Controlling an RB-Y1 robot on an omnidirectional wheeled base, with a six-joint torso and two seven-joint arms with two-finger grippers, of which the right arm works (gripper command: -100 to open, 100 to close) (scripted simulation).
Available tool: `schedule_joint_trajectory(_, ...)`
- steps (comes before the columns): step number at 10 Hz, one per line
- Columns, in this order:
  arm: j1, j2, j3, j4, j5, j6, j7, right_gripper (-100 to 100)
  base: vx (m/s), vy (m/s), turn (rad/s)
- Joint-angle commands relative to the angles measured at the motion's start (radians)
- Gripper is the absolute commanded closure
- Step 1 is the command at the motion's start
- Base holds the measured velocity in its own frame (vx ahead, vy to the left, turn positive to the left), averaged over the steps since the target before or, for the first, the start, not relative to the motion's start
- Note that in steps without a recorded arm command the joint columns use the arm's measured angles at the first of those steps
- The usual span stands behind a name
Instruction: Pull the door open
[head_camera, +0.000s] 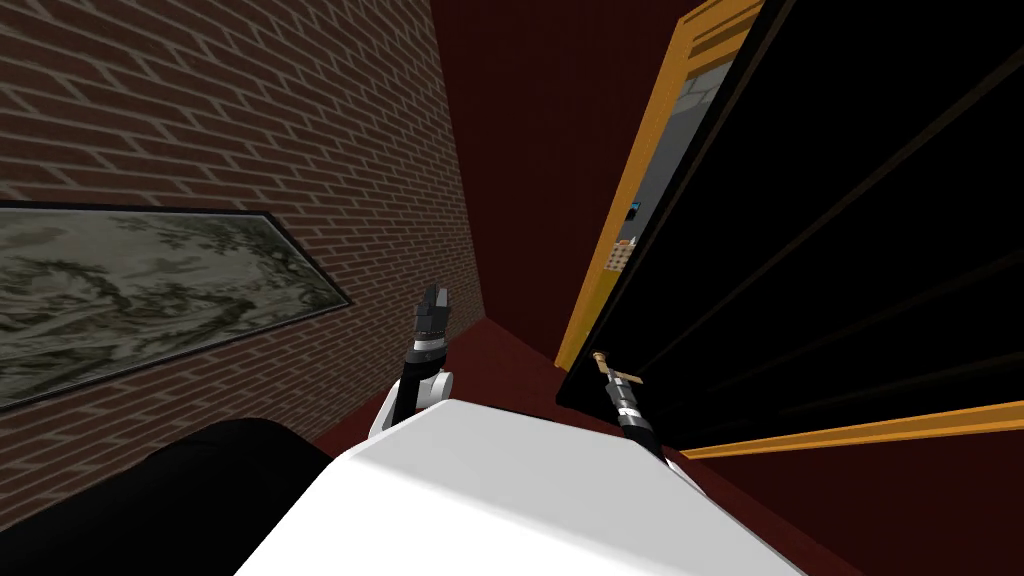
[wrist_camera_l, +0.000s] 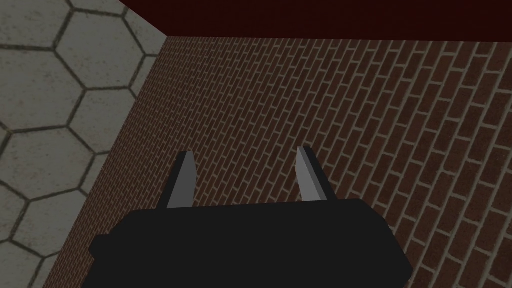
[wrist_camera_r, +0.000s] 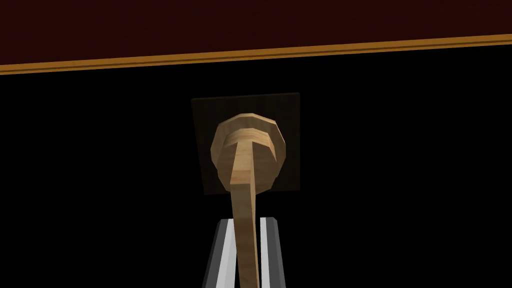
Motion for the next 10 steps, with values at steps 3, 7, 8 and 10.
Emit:
schedule_joint_trajectory(3,0.031,-0.031,0.028,0.000,0.006,-0.046,-0.034,100,-0.209,-0.055,0.157)
schedule_joint_trajectory(7,0.068,-0.068,0.063,-0.001,0.014,-0.103,-0.076,100,-0.231,-0.075,0.158)
schedule_joint_trajectory(8,0.057,-0.059,0.064,0.011,0.016,-0.104,-0.073,100,-0.111,-0.015,0.020)
schedule_joint_trajectory(10,0.081,-0.074,0.083,0.015,0.018,-0.138,-0.089,100,-0.149,-0.042,0.128)
